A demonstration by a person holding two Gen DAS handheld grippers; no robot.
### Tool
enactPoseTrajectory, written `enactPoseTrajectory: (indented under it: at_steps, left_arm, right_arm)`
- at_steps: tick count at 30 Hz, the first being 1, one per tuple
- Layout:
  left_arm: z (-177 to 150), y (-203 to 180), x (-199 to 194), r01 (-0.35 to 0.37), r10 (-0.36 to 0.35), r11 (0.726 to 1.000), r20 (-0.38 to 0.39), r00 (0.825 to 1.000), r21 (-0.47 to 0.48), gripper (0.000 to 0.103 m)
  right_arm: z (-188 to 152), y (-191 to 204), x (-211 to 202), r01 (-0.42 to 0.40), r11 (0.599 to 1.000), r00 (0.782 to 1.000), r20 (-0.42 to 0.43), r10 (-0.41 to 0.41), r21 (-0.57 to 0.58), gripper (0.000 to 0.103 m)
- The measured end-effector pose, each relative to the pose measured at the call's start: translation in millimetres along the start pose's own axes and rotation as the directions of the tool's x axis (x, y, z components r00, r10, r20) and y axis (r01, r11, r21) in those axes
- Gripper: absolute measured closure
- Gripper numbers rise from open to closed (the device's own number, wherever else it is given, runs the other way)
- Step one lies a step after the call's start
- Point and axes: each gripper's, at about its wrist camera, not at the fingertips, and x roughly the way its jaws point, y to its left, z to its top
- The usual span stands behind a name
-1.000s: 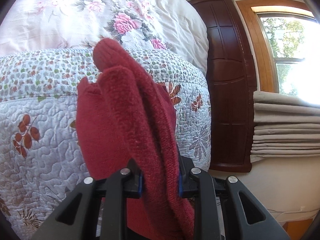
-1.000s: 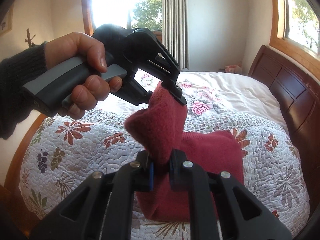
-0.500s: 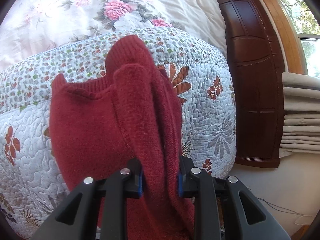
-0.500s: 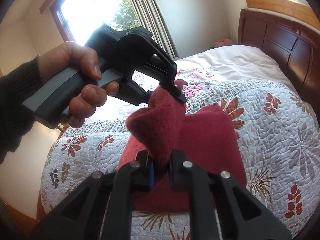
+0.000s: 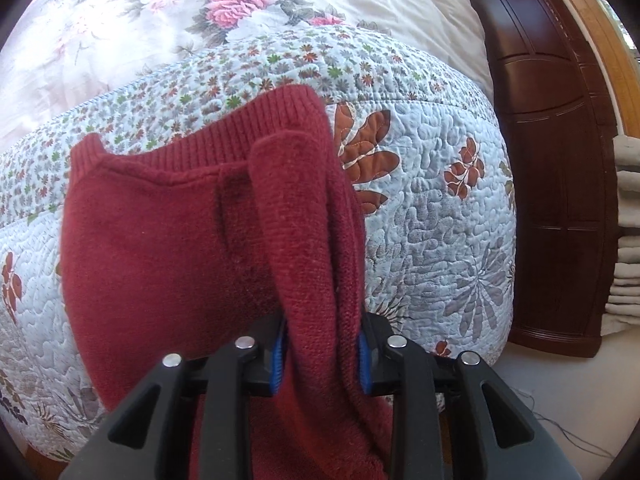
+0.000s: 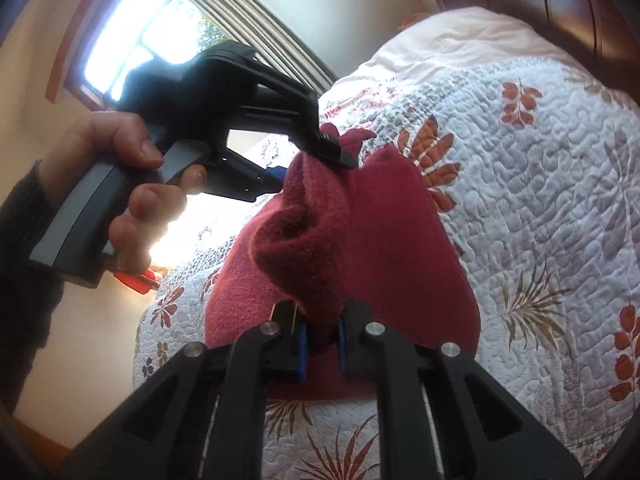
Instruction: Fold small clothes
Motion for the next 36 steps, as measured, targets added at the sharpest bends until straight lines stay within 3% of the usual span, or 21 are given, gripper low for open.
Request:
enactPoseTrajectory:
  at_steps: [3,5,8,13,18,20,23,24,26,27,33,35,36]
  left_arm:
    - [-5.2,-4.3,3.1,0.134,-0.134,0.991,0.014,0.991,0.003,0.034]
    - [-13.1,1.8,-2.3,0.165,-0.166,0.986,0.038,0.985,0.01,0.033]
    - [-32.1,22.4,-26.1,0.198,-0.199,0.98,0.103,0.975,0.018,0.033]
    - [-93.5,67.0,-81.7,0.188,-0.208,0.977,0.245,0.947,0.103,0.027]
    - [-162.6,104.5,-88.2,0.201,-0.227,0.973,0.286,0.931,0.117,0.027]
    - [-179.1,114.1,-83.5,0.237,-0.257,0.966,0.291,0.922,0.103,0.027]
    - [-190.6,124.8,-76.1,0.309,-0.315,0.949,0.299,0.901,0.068,0.027]
    - [-191.6,125.6,-74.3,0.323,-0.328,0.944,0.299,0.896,0.067,0.027]
    - [-191.4,122.5,-70.9,0.336,-0.343,0.939,0.29,0.893,0.077,0.027]
    - [-190.0,119.0,-70.7,0.343,-0.354,0.935,0.282,0.892,0.089,0.027]
    - [-172.8,79.6,-70.2,0.436,-0.476,0.875,0.2,0.857,0.211,0.027]
    - [-164.2,67.5,-52.1,0.474,-0.51,0.851,0.136,0.849,0.225,0.027]
    - [-160.0,64.0,-38.1,0.477,-0.507,0.85,0.106,0.855,0.222,0.027]
  right_arm:
    - [-7.1,-43.7,13.2,-0.064,0.985,0.996,-0.057,0.074,0.16,0.093]
    - [-14.7,-69.7,26.7,-0.105,0.962,0.984,-0.112,0.137,0.251,0.092]
    - [-19.5,-94.1,30.0,-0.166,0.936,0.964,-0.15,0.221,0.312,0.078]
    - [1.6,-101.1,-6.2,-0.222,0.953,0.95,-0.173,0.259,0.205,0.072]
    - [37.9,-83.9,-15.3,-0.268,0.963,0.937,-0.222,0.268,0.032,0.061]
    - [45.9,-77.5,-2.4,-0.303,0.953,0.916,-0.276,0.292,0.002,0.051]
    - [43.8,-66.2,27.2,-0.338,0.941,0.867,-0.397,0.301,-0.025,0.048]
    - [40.3,-63.1,35.6,-0.34,0.94,0.851,-0.437,0.29,-0.039,0.048]
    - [35.0,-65.8,48.8,-0.336,0.941,0.822,-0.498,0.276,-0.033,0.091]
    - [34.1,-71.5,49.9,-0.326,0.945,0.813,-0.514,0.273,-0.016,0.096]
    - [32.8,-115.2,23.9,-0.316,0.945,0.804,-0.507,0.311,0.079,0.096]
    - [25.3,-125.1,38.6,-0.293,0.95,0.788,-0.537,0.302,0.103,0.096]
    - [21.6,-125.3,46.3,-0.286,0.953,0.778,-0.556,0.292,0.1,0.095]
